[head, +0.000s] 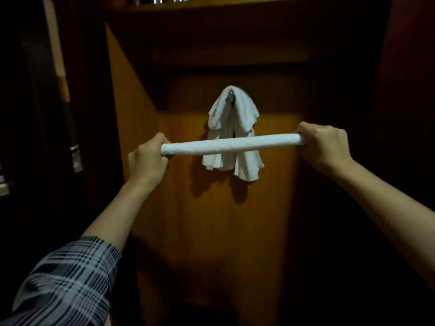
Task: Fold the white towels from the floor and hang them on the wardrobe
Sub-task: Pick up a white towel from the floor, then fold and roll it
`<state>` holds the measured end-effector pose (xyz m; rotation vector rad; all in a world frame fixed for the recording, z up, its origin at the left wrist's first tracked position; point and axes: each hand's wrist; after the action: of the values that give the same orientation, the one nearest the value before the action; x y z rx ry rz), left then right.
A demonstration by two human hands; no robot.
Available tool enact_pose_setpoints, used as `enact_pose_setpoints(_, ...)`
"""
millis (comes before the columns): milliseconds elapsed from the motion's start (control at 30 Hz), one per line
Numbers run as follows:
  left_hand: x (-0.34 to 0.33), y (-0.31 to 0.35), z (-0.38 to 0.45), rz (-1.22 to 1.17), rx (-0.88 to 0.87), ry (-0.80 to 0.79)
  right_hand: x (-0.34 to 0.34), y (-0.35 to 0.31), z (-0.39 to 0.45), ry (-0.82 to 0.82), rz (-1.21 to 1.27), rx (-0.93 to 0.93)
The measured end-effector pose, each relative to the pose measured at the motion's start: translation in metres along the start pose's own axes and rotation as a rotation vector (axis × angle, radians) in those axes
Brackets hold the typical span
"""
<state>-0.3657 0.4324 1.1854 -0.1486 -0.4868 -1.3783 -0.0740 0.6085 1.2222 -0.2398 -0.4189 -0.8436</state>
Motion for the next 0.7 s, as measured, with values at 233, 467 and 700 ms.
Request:
enact_pose_setpoints(233,-0.062,-0.010,0.127,-0.002,-0.156,0.102,-0.036,0.029,0.109,0.105,-0.104,0.025)
enact_pose_setpoints(467,-0.105,-0.016,0.220,0.038,-0.223,0.147,-0.076,0.042,0.199,0.216,-0.139,0.054)
enact_pose_setpoints(700,-0.169,-0.034,0.298,0.046,-0.233,0.170,-0.127,0.052,0.269,0.236,-0.207,0.052)
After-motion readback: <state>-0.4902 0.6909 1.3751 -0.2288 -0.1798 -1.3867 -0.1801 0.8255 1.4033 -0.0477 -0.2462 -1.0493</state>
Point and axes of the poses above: each hand's wrist, its own z-axis towards the middle knuckle, its own x-axis out of the back of the hand, y = z × x, and after that the axes turned 9 degrees about -x, right-handed
